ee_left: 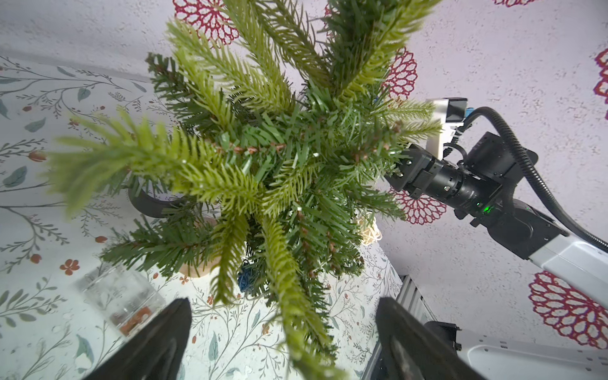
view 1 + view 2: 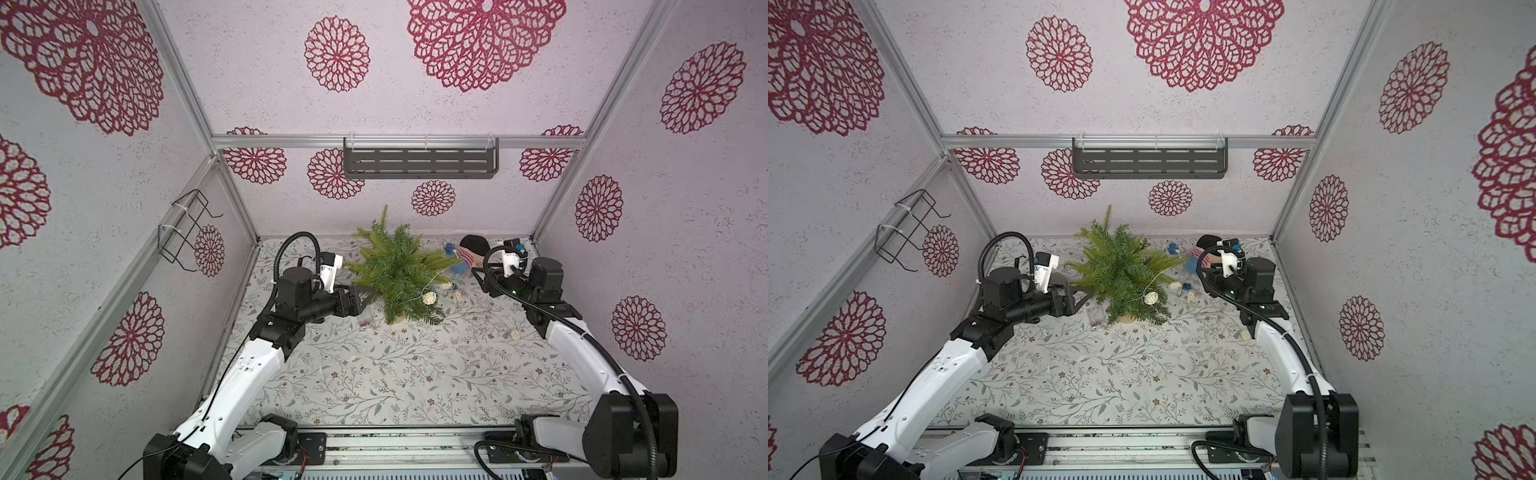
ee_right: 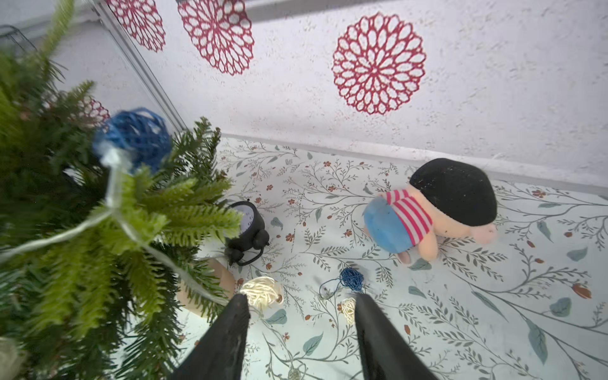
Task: Remove string lights from the small christmas tree
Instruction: Remove the light string from the Christmas tree.
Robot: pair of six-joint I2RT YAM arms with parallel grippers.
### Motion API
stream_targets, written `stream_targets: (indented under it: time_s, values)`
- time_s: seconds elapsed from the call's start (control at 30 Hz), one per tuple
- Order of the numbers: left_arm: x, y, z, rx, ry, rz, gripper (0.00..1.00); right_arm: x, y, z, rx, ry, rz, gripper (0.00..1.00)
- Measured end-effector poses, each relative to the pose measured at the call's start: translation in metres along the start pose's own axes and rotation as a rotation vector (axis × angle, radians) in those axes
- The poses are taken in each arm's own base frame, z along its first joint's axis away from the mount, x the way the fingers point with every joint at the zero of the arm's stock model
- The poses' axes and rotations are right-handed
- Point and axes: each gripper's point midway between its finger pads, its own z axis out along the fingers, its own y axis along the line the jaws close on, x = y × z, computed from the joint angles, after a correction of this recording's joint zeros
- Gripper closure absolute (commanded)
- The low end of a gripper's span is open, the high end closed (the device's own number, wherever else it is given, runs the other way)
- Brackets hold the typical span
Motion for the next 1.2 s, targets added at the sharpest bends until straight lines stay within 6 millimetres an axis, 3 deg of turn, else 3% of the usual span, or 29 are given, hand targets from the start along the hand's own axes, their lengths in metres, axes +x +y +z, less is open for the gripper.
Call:
stream_targets:
  time_s: [0.2,0.53,0.8,1.1,1.2]
  values:
    - [-0.003,-0.009,-0.008,0.020,-0.016,0.014,0.08,0.011,0.024,-0.005,-0.115,-0.022,0.027,0.43]
    - [-0.004,-0.017,-0.013,0.046,-0.023,0.016,0.09,0.031,0.038,0.030,-0.264,0.006,0.077,0.51]
    - [-0.001,-0.018,-0.009,0.063,-0.006,0.011,0.09,0.022,0.034,0.052,-0.291,-0.013,0.087,0.68]
    - [-0.004,-0.017,-0.002,0.063,0.006,0.007,0.09,0.016,0.037,0.050,-0.299,-0.022,0.065,0.98]
    - [-0.009,-0.019,-0.001,0.068,0.001,0.012,0.09,0.014,0.037,0.043,-0.278,-0.015,0.053,1.00]
